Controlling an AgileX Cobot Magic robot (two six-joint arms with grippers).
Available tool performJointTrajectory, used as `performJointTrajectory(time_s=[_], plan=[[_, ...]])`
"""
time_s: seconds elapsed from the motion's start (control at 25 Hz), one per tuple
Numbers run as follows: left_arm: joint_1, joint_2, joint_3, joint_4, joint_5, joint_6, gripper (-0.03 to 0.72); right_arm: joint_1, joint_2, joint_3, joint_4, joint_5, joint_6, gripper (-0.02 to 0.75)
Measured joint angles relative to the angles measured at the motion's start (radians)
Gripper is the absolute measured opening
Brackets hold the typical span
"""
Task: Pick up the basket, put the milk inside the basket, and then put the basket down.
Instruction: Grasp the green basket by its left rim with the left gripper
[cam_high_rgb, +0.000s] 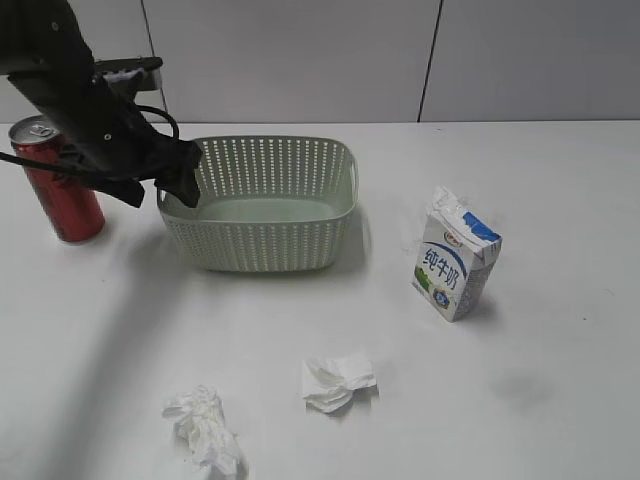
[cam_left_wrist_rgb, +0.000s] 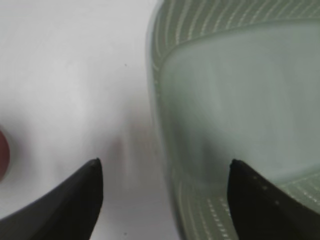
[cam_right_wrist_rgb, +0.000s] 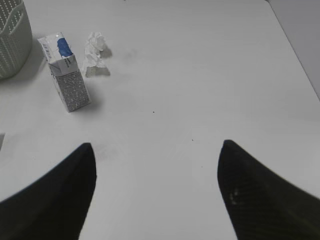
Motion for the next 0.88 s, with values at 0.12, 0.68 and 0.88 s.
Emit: performJointTrajectory(time_s=[0.12,0.68,0.88], plan=[[0.0,0.024,-0.006,-0.002,-0.016,0.0,0.582,0.0,0.0,0.0,0.001,0.0,0.0,0.574],[-0.003,0.066,-0.011,-0.001,-0.086,-0.051,0.021,0.0,0.0,0.0,0.001,0.0,0.0,0.574],[-0.003,0.066,-0.011,0.013,-0.083,-0.121,0.003,0.0,0.0,0.0,0.001,0.0,0.0,0.574]])
